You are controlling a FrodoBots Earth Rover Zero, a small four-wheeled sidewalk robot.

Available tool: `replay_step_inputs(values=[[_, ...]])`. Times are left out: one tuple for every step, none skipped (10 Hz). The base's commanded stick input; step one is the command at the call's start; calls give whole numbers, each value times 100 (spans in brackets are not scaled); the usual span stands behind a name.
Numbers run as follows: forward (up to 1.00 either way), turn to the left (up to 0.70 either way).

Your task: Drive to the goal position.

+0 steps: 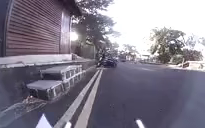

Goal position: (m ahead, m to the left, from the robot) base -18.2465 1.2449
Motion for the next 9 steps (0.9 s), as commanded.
replay_step_inputs(values=[[0, 50], [0, 50], [0, 50], [0, 50], [0, 50], [0, 50], [0, 50], [0, 50], [0, 50]])
